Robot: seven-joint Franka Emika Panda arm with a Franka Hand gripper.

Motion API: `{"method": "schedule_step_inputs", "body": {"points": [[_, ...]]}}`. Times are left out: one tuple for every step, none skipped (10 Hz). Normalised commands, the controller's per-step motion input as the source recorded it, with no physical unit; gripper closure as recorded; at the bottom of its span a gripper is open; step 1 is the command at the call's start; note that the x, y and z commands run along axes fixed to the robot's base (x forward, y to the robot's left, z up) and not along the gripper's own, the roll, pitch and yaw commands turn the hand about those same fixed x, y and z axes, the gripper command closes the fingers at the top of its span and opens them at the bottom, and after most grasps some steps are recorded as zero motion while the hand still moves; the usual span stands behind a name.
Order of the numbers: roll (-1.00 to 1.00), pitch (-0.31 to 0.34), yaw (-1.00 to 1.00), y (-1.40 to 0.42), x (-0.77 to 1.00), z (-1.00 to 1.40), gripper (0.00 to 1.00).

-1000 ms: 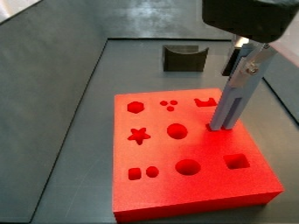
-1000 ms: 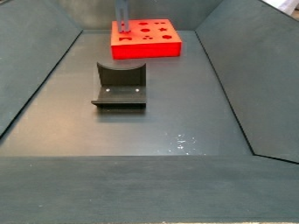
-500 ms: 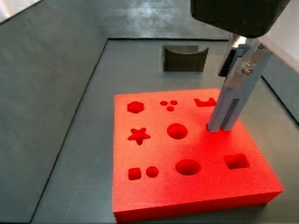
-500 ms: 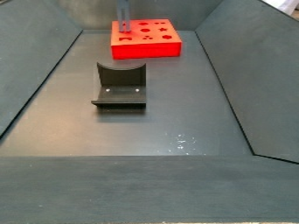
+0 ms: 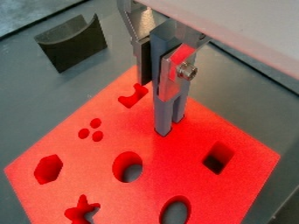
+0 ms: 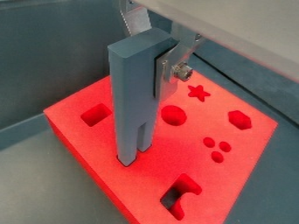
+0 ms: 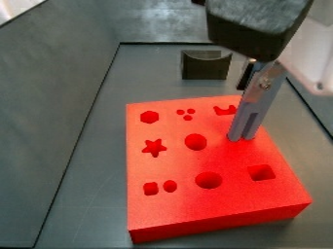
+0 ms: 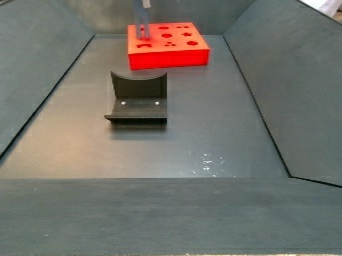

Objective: Pick up the double-square object. Move up. Place the double-square object on the fixture. Regrasp the double-square object. Move to above the board. Insert the double-square object.
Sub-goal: Insert the double-square object.

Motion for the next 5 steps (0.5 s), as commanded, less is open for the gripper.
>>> {"method": "schedule_step_inputs", "body": {"points": [[0.0,0.0,0.0,0.01,0.01,-0.32,1.0],[0.0,0.0,0.0,0.0,0.01,-0.37,1.0],[-0.03,0.0,0.0,0.0,0.0,-0.31,1.0],[-0.08,-0.013,-0.02,0.0,0.0,-0.12,1.0],[-0.06,-0.049,0.0,0.01,0.0,-0.09,1.0]]}}
